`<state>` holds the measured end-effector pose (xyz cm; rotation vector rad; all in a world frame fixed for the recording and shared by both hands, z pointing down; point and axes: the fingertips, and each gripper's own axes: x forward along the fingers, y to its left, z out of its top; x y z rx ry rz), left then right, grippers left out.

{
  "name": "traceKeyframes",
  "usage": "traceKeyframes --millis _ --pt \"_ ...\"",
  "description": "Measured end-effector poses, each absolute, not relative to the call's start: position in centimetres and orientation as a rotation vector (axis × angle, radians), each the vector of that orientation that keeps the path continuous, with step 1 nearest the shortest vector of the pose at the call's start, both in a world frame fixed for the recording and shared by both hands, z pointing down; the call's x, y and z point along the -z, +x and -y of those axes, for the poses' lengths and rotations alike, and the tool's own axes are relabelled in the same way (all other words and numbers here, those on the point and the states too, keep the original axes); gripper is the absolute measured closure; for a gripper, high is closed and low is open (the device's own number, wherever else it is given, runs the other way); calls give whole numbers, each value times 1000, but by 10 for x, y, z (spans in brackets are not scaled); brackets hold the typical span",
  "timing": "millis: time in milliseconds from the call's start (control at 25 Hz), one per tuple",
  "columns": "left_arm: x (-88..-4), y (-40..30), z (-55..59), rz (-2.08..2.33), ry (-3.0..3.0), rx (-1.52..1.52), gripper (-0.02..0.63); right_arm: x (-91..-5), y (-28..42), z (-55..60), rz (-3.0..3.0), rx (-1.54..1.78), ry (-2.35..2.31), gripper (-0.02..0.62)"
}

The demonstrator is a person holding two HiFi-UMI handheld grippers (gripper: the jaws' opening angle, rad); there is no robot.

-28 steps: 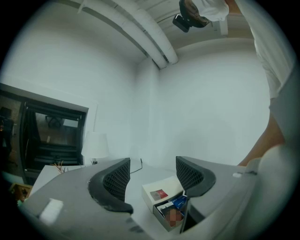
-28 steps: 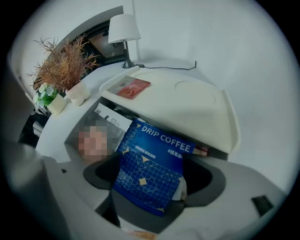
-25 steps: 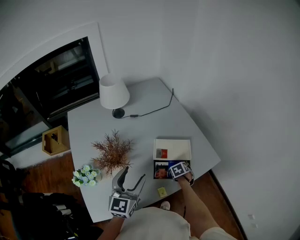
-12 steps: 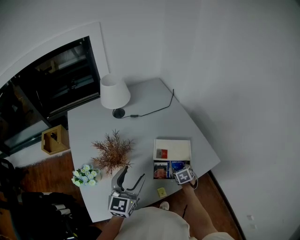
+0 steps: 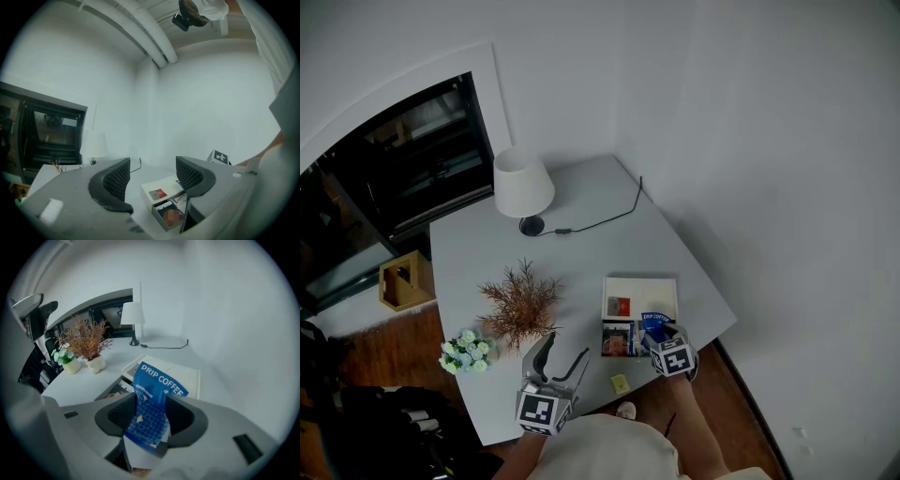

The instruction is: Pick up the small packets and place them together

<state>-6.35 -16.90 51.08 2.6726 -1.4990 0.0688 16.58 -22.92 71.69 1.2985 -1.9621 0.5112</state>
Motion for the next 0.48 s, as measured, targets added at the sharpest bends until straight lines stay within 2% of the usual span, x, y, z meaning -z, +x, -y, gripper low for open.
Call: traceKeyframes --millis 280,480 --pt "-511 -64 167 1513 2659 -73 308 -716 187 293 1909 -453 1305 377" --pt "-511 -69 166 1540 2643 -80 308 -742 194 317 1855 -562 1269 373"
